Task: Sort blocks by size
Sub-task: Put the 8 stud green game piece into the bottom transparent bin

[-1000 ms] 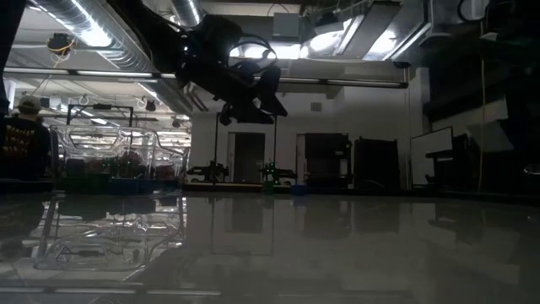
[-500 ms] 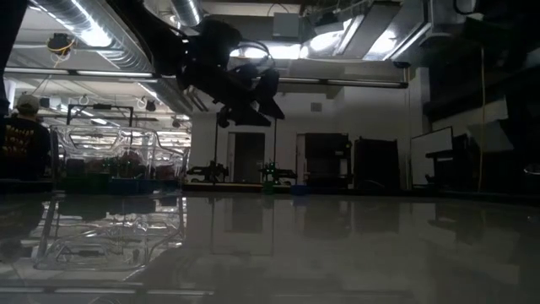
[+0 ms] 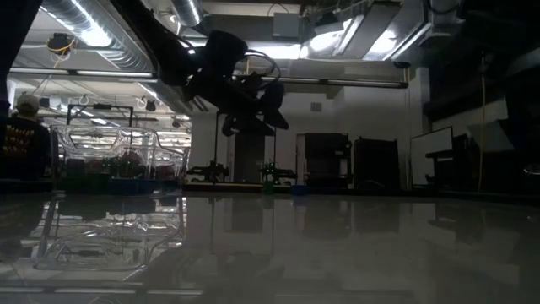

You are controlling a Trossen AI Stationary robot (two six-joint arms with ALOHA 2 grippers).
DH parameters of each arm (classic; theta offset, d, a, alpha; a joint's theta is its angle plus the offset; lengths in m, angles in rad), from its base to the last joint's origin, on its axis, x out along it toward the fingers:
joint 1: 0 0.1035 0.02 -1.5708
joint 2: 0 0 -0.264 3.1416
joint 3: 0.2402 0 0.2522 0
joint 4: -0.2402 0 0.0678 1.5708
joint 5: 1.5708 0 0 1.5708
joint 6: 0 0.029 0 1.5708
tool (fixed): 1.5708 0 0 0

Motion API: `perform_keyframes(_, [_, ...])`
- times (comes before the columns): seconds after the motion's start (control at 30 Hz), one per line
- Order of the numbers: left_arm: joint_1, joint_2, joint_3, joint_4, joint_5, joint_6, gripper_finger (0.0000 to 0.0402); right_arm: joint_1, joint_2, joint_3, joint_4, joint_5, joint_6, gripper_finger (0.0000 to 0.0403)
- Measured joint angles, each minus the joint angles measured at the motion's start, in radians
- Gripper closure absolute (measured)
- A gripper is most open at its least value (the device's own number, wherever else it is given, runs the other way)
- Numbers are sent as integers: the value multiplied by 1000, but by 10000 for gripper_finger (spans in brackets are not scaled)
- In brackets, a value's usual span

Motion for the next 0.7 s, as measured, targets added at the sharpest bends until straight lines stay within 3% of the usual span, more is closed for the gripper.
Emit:
perform_keyframes(0.33, [0, 0, 8, -8, 0, 40, 204, 486, -25, 0, -29, 392, 364, 261])
perform_keyframes(0.7, [0, 0, 8, -7, -1, 86, 204, 902, 111, 0, -32, 622, 639, 246])
